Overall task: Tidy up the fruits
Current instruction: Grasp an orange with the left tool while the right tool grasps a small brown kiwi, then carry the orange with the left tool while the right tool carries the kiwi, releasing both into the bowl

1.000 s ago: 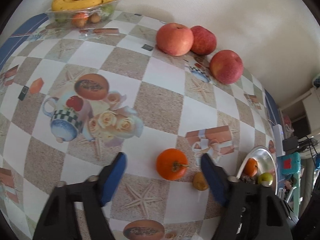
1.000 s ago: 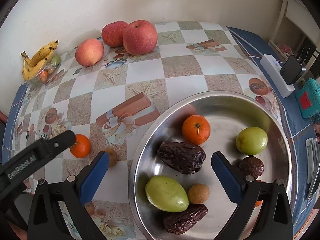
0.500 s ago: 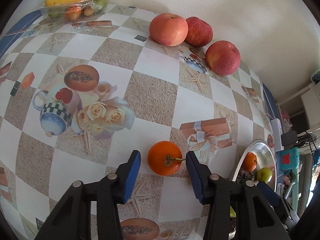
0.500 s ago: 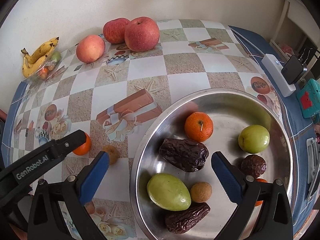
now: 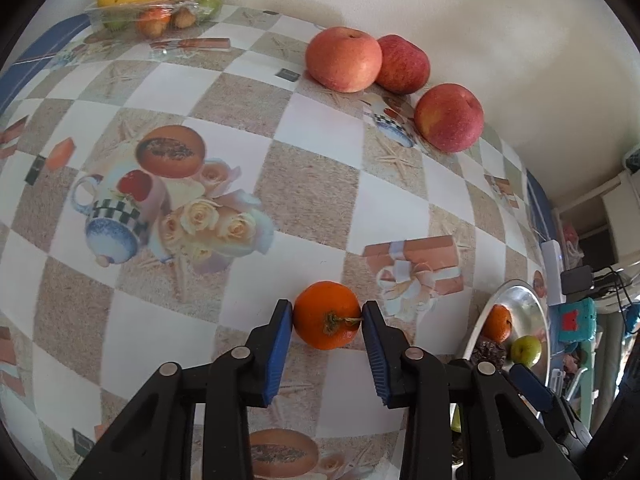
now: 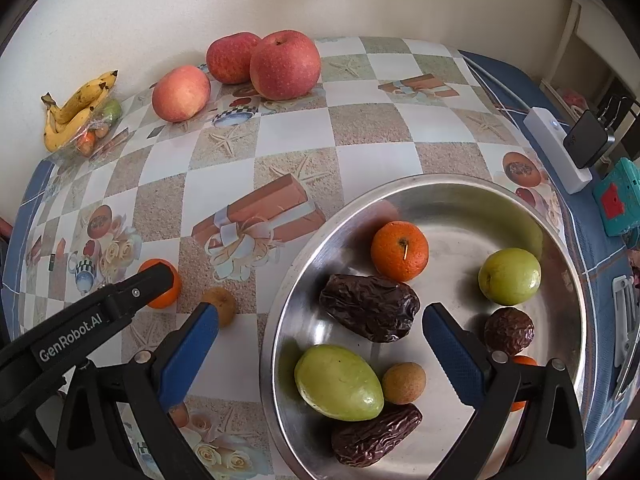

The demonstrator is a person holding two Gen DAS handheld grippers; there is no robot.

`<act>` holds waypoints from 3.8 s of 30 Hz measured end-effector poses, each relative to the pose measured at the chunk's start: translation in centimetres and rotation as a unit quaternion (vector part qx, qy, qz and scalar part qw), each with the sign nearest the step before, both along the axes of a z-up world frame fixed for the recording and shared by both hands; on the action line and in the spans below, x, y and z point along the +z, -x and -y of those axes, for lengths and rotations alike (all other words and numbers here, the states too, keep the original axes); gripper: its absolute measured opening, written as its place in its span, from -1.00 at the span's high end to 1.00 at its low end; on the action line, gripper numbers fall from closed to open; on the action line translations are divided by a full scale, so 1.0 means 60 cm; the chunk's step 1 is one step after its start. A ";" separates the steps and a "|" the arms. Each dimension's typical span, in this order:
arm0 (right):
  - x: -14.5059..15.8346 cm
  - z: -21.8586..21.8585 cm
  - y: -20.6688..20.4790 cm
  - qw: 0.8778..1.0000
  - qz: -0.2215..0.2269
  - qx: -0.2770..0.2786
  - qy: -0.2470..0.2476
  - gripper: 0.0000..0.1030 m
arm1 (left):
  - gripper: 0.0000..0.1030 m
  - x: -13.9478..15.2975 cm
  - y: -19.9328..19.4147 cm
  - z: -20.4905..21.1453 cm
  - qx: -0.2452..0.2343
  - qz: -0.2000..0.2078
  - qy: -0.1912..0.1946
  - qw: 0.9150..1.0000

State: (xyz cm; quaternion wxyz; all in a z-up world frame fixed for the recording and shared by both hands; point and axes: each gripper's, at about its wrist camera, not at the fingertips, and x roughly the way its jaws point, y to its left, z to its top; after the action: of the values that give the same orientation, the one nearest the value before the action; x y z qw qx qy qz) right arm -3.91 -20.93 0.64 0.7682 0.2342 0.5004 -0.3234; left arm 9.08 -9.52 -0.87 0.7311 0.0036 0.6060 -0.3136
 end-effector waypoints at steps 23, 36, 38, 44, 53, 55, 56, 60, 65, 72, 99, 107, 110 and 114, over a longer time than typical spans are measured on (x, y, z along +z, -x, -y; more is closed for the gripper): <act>0.013 -0.046 -0.032 0.997 0.043 0.067 -0.011 -0.97 | 0.26 0.013 -0.057 -0.133 0.104 -0.019 -0.039 0.994; 0.021 -0.085 -0.080 0.989 0.043 0.138 -0.037 -0.90 | 0.26 -0.003 -0.072 -0.151 0.133 -0.052 -0.022 0.990; 0.017 -0.083 -0.089 0.990 0.020 0.140 -0.027 -0.67 | 0.26 0.000 -0.072 -0.156 0.134 -0.053 -0.021 0.989; 0.004 -0.077 -0.109 0.987 -0.011 0.160 -0.027 -0.32 | 0.26 -0.003 -0.077 -0.157 0.139 -0.060 -0.015 0.988; -0.034 -0.080 -0.124 0.984 -0.085 0.154 -0.006 0.03 | 0.26 -0.001 -0.079 -0.160 0.143 -0.064 -0.013 0.988; -0.041 -0.077 -0.124 0.984 -0.093 0.148 -0.010 0.06 | 0.26 -0.001 -0.080 -0.161 0.143 -0.064 -0.013 0.987; -0.042 -0.076 -0.124 0.985 -0.094 0.146 -0.012 0.06 | 0.26 -0.001 -0.080 -0.161 0.143 -0.064 -0.013 0.988; -0.045 -0.069 -0.122 0.986 -0.095 0.137 -0.010 0.17 | 0.26 -0.001 -0.081 -0.162 0.144 -0.065 -0.013 0.987; -0.048 -0.063 -0.122 0.987 -0.093 0.133 -0.015 0.28 | 0.26 -0.002 -0.081 -0.161 0.144 -0.065 -0.013 0.987; -0.045 -0.068 -0.123 0.988 -0.083 0.130 -0.022 0.45 | 0.26 -0.002 -0.081 -0.161 0.145 -0.066 -0.013 0.987; 0.019 -0.103 -0.075 0.994 0.012 0.103 -0.019 0.52 | 0.27 0.042 -0.045 -0.137 0.111 -0.069 0.034 0.991; 0.050 -0.088 -0.018 0.998 0.046 0.048 -0.018 0.52 | 0.27 0.079 -0.007 -0.102 0.061 -0.061 0.064 0.994; 0.062 -0.071 0.009 0.998 0.051 0.029 -0.009 0.52 | 0.27 0.089 0.011 -0.080 0.035 -0.051 0.065 0.996; 0.069 -0.032 0.057 0.999 0.049 -0.016 -0.001 0.52 | 0.27 0.096 0.045 -0.044 -0.012 -0.048 0.074 0.996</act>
State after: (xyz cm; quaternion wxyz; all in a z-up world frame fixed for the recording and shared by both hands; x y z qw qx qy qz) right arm -7.31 -19.01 4.81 0.7864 0.2587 0.4586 -0.3230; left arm 6.36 -6.90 4.89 0.6957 -0.0583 0.6157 -0.3656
